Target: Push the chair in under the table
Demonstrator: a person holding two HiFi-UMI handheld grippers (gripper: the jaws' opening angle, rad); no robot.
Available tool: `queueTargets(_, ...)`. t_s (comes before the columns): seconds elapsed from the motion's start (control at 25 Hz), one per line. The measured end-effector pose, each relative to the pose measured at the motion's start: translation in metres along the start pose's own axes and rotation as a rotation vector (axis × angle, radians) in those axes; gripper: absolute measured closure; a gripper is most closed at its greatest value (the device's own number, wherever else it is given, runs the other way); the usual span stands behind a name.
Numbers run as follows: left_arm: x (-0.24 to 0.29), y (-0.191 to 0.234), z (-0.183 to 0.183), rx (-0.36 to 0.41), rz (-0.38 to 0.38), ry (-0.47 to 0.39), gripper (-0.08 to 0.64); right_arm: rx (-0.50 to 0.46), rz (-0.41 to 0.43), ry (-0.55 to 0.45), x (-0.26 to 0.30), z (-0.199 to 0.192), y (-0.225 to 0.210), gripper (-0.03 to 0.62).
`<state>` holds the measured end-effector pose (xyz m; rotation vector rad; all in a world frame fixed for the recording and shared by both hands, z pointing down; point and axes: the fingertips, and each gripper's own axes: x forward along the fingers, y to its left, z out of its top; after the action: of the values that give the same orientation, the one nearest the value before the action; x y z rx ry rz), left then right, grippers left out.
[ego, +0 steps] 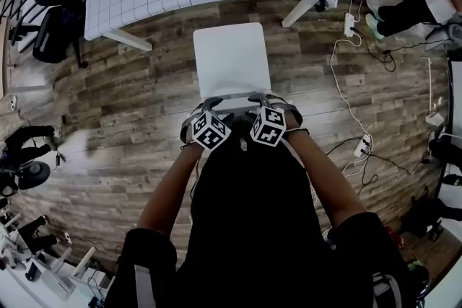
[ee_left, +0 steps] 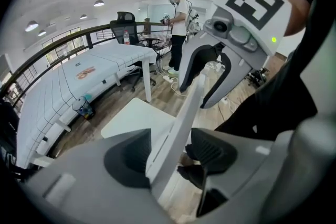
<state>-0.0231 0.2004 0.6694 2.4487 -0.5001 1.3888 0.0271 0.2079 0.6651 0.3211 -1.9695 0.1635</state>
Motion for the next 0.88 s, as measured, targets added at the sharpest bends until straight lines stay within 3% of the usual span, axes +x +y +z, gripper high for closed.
queueTargets(0.2, 0.009, -0.001, -0.01, 0.11, -0.018, 0.068, 0.318, -0.11, -0.006, 0.109, 0.019, -0.016, 0.003, 0.405)
queueTargets(0.6, 0.036, -0.014, -0.02, 0.331, -0.088, 0.195, 0.319, -0.172, 0.022, 0.183, 0.051, -0.026, 0.007, 0.403)
queueTargets(0.88, 0.054, -0.024, -0.025, 0.369, -0.138, 0.239, 0.335, -0.198, 0.046, 0.211, 0.066, -0.025, 0.014, 0.409)
